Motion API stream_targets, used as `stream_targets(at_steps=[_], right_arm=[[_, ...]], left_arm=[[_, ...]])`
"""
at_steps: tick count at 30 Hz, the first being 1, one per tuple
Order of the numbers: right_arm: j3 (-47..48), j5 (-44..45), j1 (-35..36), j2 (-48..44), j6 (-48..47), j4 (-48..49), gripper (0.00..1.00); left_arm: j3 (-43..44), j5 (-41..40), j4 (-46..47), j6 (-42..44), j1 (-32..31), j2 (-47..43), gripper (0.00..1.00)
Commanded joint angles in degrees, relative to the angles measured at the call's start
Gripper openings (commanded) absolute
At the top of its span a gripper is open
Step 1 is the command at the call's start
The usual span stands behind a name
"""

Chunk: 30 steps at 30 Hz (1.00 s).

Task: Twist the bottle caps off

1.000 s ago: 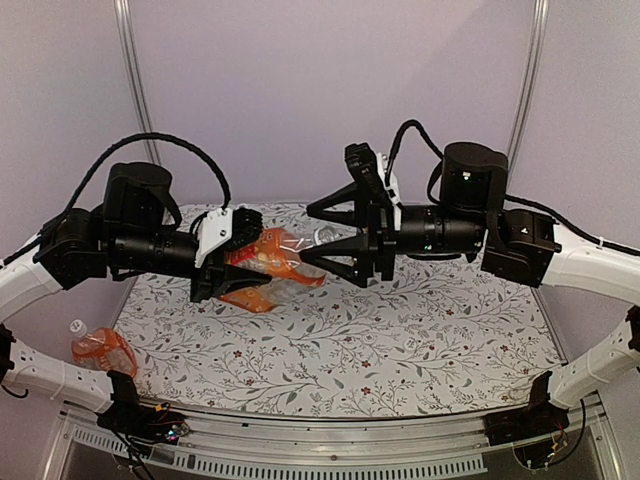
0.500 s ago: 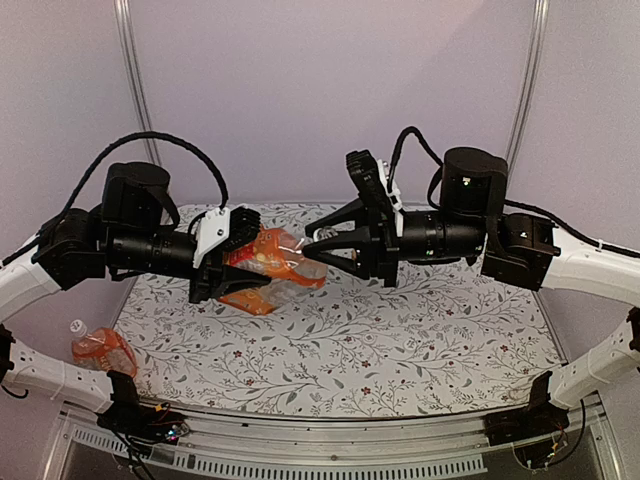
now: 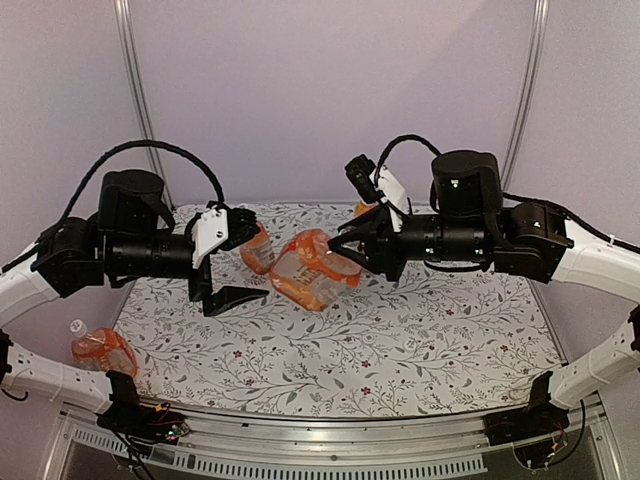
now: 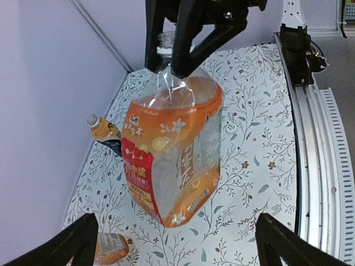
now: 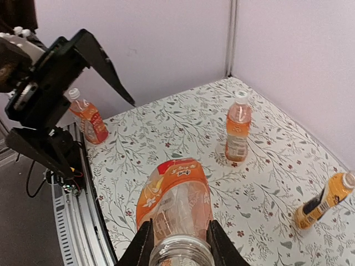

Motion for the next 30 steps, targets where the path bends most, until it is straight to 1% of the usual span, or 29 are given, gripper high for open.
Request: stream_targets(at_steps=[1, 3, 4, 7, 9, 11, 15, 20, 24, 30], right_arm=[[3.9, 23.6, -3.6, -2.6, 8.9, -19.5, 0.0], [3.9, 28.9, -8.8, -2.8, 14.4, -24.4, 0.0], [3.7, 30.2, -11.2, -2.7, 16.9, -26.1, 0.0], [2.9, 30.4, -19.5, -1.8, 21.3, -26.6, 0.0], [4.2, 29.7, -23.8, 0.9, 21.8, -26.1, 0.0], [6.3, 28.9, -27.0, 5.7, 21.4, -24.8, 0.0], [11.3, 27.8, -30.8, 14.4, 20.6, -22.5, 0.0], [17.1, 28.0, -33.7, 23.6, 21.4, -21.9, 0.0], [20.4, 28.6, -34.5, 28.6, 22.2, -21.7, 0.0], [21.4, 26.0, -36.5, 33.7, 24.7, -20.7, 0.0]], left_arm=[[-2.6, -5.1, 3.7, 1.3, 0.6, -1.6, 0.99], [-3.6, -5.5, 4.7, 1.8, 0.7, -1.9, 1.0], [-4.0, -6.4, 5.2, 2.0, 0.6, -2.1, 1.0], [-4.7, -8.0, 6.0, 2.5, 0.7, -2.3, 1.0], [-4.9, -8.3, 6.0, 2.6, 0.6, -2.5, 0.99], [-5.0, -8.6, 6.0, 2.8, 0.7, -2.7, 1.0], [-5.6, -8.7, 6.0, 3.0, 1.2, -2.9, 1.0], [-6.0, -8.8, 5.9, 3.3, 1.4, -3.1, 1.0], [-6.0, -8.8, 6.0, 3.6, 1.5, -3.1, 1.0], [-6.3, -8.7, 6.1, 3.9, 1.4, -3.5, 0.99]])
